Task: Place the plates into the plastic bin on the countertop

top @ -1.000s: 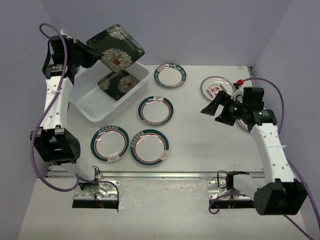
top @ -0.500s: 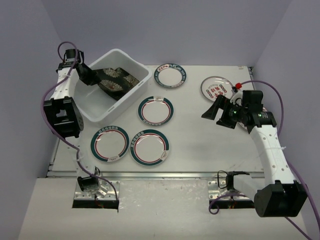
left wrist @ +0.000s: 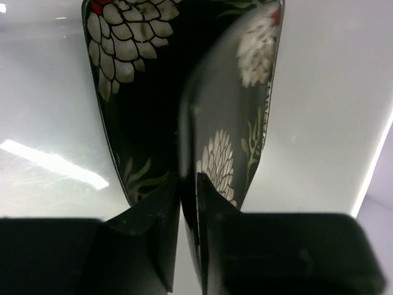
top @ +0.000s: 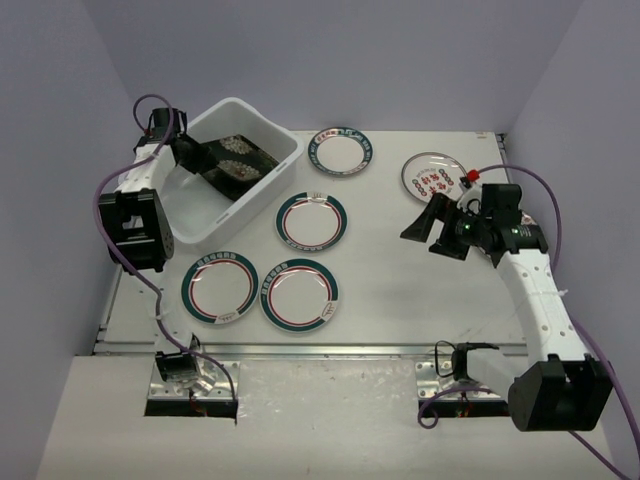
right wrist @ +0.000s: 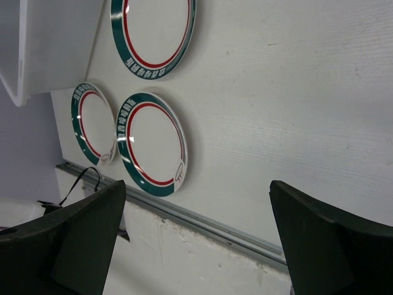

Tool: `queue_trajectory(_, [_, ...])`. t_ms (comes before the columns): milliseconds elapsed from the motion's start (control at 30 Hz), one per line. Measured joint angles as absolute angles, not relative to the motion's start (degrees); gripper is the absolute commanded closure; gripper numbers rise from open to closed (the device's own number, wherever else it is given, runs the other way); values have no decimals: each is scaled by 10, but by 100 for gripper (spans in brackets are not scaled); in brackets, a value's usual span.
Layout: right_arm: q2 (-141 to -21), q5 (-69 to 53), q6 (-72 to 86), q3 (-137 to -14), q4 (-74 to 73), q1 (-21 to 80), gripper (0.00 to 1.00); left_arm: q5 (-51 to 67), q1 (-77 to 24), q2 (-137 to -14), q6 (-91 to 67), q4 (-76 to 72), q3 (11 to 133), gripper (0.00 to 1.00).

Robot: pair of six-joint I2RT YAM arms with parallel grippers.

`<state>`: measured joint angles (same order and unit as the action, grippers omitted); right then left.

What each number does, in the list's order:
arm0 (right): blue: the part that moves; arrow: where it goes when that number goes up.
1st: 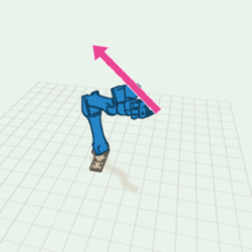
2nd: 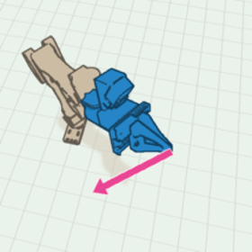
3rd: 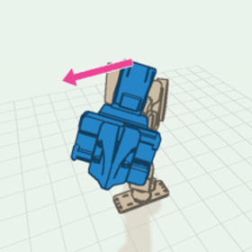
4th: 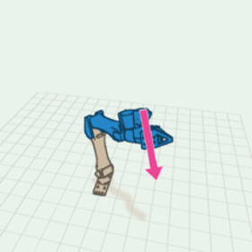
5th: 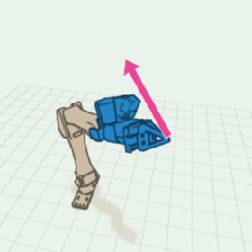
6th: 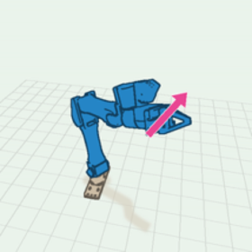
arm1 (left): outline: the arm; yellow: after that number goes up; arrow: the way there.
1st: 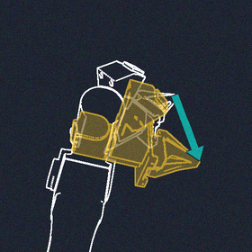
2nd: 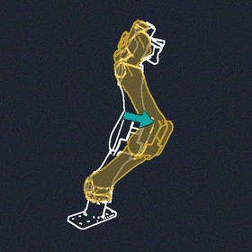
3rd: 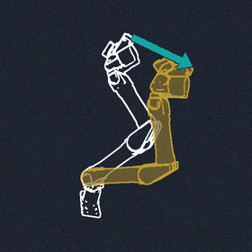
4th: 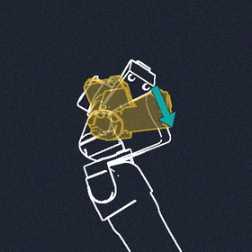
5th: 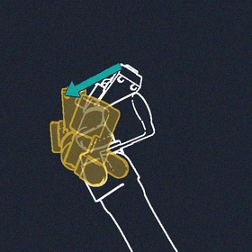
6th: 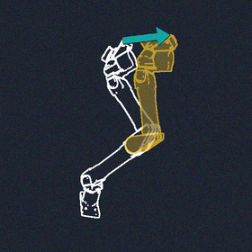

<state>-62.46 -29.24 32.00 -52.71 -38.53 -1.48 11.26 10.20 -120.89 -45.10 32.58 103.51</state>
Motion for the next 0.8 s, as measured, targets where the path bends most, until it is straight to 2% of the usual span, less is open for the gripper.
queue_trajectory(67, [-625, -301, 324, -514, -378, -15, 1, 110, 99, -1211, -463, 318, 1032, 54])
queue_trajectory(133, [-626, -310, 328, -499, -372, -15, 1, 107, 98, -1212, -473, 310, 1031, 44])
queue_trajectory(167, [-626, -314, 330, -492, -368, -15, 1, 106, 98, -1212, -477, 306, 1031, 23])
queue_trajectory(200, [-626, -319, 331, -484, -365, -15, 1, 101, 98, -1212, -480, 305, 1031, 12])
queue_trajectory(267, [-627, -329, 334, -469, -359, -15, 1, 94, 98, -1212, -485, 307, 1031, 0])
queue_trajectory(467, [-648, -355, 341, -425, -329, 4, 1, 72, 97, -1214, -473, 345, 1060, 0])
queue_trajectory(800, [-727, -343, 354, -377, -270, 129, 1, 41, 88, -1234, -425, 413, 1108, 0])
